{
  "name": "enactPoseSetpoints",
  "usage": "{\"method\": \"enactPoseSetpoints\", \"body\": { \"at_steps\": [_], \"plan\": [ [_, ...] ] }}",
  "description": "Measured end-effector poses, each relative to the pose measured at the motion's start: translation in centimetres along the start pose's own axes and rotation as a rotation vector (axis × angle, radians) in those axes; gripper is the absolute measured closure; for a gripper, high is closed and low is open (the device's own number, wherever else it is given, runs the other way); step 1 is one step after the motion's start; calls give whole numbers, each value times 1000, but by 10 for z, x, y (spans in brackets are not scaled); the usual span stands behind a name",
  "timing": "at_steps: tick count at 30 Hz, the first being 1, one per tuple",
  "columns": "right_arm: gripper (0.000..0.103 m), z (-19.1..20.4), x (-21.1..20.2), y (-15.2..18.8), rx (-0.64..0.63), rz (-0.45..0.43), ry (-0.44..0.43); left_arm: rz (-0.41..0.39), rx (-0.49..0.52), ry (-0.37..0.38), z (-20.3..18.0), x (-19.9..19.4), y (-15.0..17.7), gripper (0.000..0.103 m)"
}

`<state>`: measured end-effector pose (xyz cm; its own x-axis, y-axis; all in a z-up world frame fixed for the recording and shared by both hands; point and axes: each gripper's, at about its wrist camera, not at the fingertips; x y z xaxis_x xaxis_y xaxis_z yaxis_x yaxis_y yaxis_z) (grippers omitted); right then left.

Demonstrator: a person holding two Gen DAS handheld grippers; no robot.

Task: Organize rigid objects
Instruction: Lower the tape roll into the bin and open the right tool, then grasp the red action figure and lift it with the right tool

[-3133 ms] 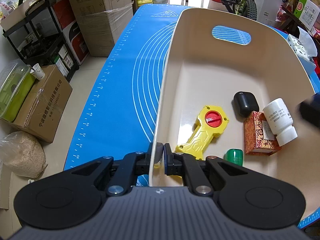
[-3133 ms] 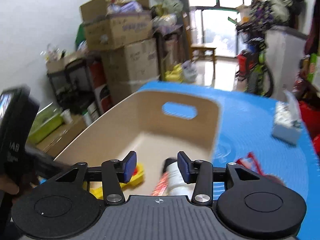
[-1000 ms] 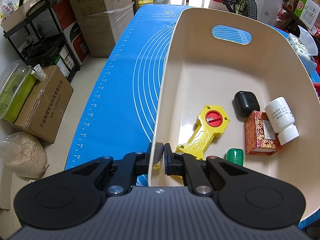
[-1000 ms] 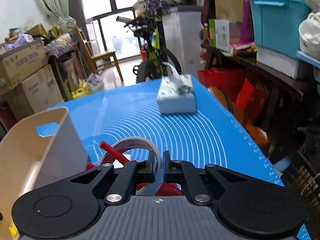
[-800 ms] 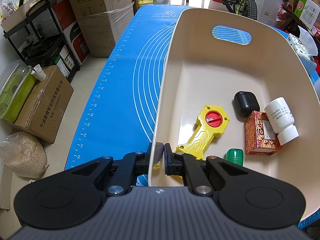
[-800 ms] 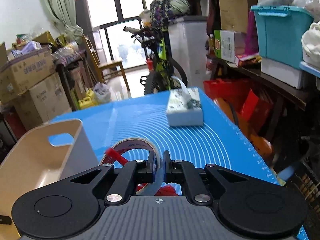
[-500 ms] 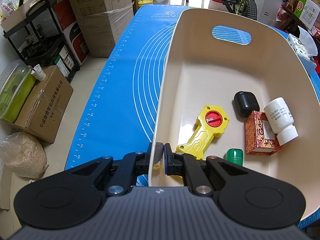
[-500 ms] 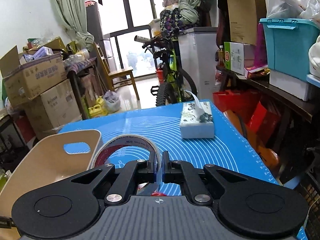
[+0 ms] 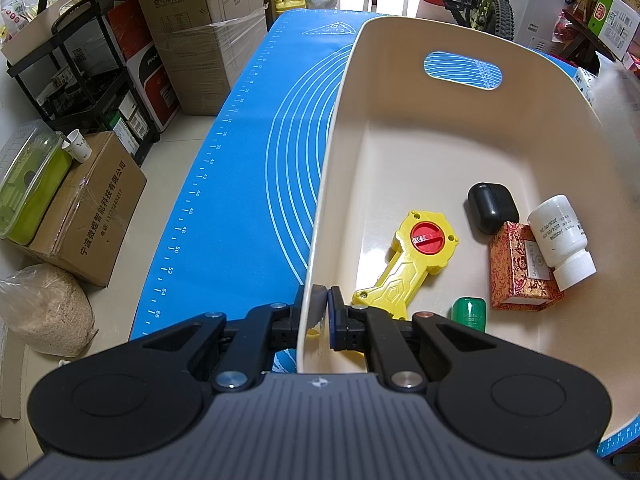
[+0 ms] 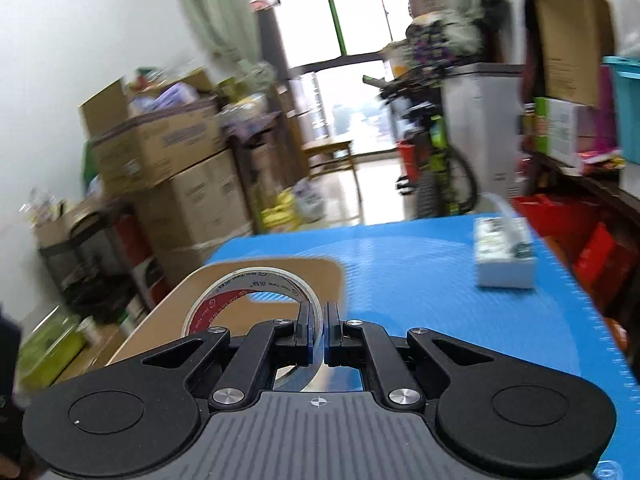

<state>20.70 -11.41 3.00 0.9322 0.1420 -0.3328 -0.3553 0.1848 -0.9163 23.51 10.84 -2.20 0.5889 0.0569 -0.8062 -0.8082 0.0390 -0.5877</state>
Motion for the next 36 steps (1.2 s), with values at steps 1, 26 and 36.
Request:
{"method": "enactPoseSetpoints", "body": {
  "at_steps": [1,26,36],
  "plan": [
    [87,6,3,2,-11,12,-16,0,0,0,0,0,0,93],
    [48,12,-1,9,-24,67,-46,0,-2,0,-2,-1,-2,93],
    [31,-59,-1,5,125,24,182,0,-3,-1,-2,0,-2,92]
  ]
}}
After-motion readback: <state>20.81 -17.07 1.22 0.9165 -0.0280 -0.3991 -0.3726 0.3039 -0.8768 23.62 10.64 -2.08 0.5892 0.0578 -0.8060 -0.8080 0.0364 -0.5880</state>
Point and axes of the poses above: each gripper's, at about its wrist camera, not at the fingertips, and x roughly the way its jaws point, z to its left, y to its underside, and after that the axes turned 7 degrees about -z, right-handed
